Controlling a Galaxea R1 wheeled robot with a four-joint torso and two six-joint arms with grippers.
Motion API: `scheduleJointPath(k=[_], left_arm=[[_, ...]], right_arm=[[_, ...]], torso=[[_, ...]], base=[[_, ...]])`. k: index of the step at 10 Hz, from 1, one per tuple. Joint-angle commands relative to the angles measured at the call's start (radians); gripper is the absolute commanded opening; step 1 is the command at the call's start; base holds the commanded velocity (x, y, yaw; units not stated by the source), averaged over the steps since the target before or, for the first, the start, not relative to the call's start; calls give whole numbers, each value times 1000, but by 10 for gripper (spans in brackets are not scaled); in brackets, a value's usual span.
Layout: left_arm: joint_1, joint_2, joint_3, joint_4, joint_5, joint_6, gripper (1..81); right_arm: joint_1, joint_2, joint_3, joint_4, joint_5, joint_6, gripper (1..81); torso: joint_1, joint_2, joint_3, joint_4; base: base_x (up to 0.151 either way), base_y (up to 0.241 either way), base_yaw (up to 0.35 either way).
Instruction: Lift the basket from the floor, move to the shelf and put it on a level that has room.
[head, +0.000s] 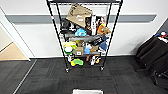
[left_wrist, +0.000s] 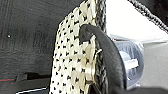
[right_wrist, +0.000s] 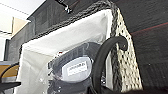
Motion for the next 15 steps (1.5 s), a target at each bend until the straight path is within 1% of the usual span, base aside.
scheduleJointPath(k=[1, 3, 4, 5, 6, 8, 10, 11, 12, 13, 15], left_arm=[[-86, -72, 251, -56, 17, 9, 10], [-60, -97, 296, -51, 14, 10, 10], [-50, -100, 297, -51, 14, 12, 10], [-44, -100, 297, -50, 14, 13, 10], [-37, -98, 299, -48, 5, 15, 10], [-23, -100, 300, -48, -4, 15, 10], [2, -109, 316, -48, -15, 17, 10], [16, -121, 333, -47, -38, 18, 10], [26, -135, 351, -47, -61, 20, 10], [33, -144, 357, -47, -73, 20, 10], [42, -150, 357, -45, -75, 20, 10]], right_arm=[[65, -47, 203, 12, 8, 15, 10], [47, -80, 234, 12, 27, 15, 10], [42, -97, 251, 12, 27, 15, 10], [39, -115, 275, 12, 28, 15, 10], [31, -127, 289, 12, 36, 13, 10], [5, -143, 294, 11, 81, 13, 10], [-9, -161, 323, 9, 85, 15, 10], [-13, -177, 347, 8, 85, 15, 10], [-22, -187, 366, 8, 100, 13, 10], [-33, -193, 370, 6, 123, 12, 10], [-55, -207, 378, 5, 140, 13, 10]], torso=[[-63, 96, 61, 0], [-108, 166, 100, 0], [-131, 200, 118, 0], [-153, 233, 75, 0], [-171, 259, 86, 0], [-207, 315, 95, 0], [-251, 383, 95, 0], [-251, 419, 95, 0], [-227, 352, 96, 0], [-234, 378, 96, 0], [-238, 394, 96, 0]], base=[[0, 0, 0], [0, 0, 0], [0, 0, 0], [0, 0, 0], [0, 0, 0], [0, 0, 0], [0, 0, 0], [0, 0, 0], [0, 0, 0], [0, 0, 0], [0, 0, 0]])
